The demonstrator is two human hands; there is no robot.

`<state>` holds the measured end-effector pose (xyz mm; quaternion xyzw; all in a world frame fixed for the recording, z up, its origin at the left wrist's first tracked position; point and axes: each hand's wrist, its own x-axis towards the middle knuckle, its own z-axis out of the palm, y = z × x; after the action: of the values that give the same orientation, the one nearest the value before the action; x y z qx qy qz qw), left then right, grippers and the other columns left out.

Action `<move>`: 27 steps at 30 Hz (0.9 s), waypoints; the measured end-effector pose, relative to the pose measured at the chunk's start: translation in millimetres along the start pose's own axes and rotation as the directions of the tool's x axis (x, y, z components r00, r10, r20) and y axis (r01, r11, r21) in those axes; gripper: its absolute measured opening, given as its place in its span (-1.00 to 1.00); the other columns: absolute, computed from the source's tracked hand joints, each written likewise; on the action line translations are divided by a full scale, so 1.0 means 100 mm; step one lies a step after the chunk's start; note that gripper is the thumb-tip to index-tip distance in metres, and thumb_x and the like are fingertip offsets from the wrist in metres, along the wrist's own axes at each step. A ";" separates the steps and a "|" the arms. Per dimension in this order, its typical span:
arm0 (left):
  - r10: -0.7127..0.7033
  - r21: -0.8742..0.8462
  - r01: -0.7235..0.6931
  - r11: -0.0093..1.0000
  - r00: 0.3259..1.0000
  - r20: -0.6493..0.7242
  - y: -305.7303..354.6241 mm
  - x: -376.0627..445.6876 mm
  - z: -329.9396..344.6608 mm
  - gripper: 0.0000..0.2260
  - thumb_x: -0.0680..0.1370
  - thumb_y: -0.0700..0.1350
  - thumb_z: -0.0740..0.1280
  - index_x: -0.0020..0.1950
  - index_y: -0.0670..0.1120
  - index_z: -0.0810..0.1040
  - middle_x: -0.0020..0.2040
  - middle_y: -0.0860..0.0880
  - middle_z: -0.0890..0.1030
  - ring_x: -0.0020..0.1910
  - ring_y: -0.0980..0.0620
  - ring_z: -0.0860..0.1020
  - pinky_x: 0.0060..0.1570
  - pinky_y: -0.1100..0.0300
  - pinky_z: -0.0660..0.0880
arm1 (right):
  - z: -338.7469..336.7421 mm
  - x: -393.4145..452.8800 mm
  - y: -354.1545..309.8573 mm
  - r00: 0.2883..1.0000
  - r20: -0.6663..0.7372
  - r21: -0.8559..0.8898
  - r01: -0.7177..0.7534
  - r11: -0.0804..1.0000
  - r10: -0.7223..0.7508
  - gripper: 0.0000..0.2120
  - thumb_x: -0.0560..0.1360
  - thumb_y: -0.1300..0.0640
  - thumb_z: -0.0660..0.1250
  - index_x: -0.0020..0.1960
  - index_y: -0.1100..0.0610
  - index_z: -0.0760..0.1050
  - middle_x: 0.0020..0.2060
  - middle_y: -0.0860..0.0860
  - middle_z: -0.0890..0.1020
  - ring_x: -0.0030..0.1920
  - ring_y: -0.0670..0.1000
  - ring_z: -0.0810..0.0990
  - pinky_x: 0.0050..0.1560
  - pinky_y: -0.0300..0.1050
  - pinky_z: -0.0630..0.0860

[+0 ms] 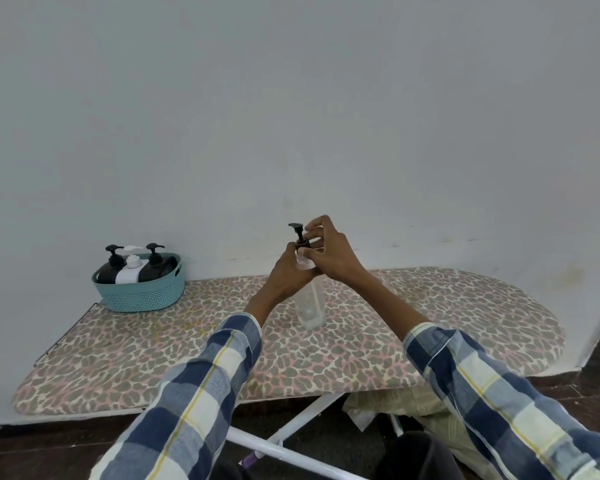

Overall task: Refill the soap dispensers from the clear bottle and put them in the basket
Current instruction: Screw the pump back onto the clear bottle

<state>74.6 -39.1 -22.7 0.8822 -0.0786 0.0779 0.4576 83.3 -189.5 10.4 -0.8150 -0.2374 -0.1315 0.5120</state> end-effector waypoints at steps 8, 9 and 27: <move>-0.051 0.211 0.020 0.977 0.989 0.140 0.20 0.17 -0.08 -0.20 0.55 0.23 0.50 0.69 0.15 0.20 0.55 0.00 0.53 0.47 -0.14 0.54 0.38 -0.05 0.50 | -0.08 0.08 0.10 0.998 0.031 0.005 -0.049 0.999 0.049 -0.81 0.64 0.10 0.41 0.23 0.03 0.68 0.11 -0.11 0.75 0.12 -0.10 0.72 0.18 -0.08 0.61; -0.041 0.248 0.001 0.969 0.987 0.155 0.23 0.18 -0.08 -0.29 0.58 0.20 0.48 0.67 0.17 0.28 0.55 0.00 0.53 0.47 -0.14 0.54 0.36 -0.02 0.48 | -0.10 0.09 0.10 0.998 0.039 0.027 -0.059 0.998 0.058 -0.81 0.65 0.10 0.40 0.23 0.03 0.69 0.11 -0.12 0.75 0.12 -0.11 0.72 0.17 -0.10 0.61; 0.049 0.193 -0.083 0.978 0.984 0.173 0.25 0.12 -0.04 -0.23 0.39 0.33 0.37 0.61 0.29 0.36 0.50 0.19 0.56 0.40 0.02 0.57 0.26 0.03 0.50 | -0.16 0.12 0.14 0.997 0.075 -0.041 -0.018 0.999 0.021 -0.80 0.51 0.19 0.54 0.12 0.08 0.65 0.05 -0.10 0.74 0.04 -0.03 0.73 0.01 -0.20 0.58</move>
<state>80.8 -50.8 1.9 0.9240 -0.1377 0.0265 0.3557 101.4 -206.3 12.0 -0.8316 -0.2461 -0.1006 0.4876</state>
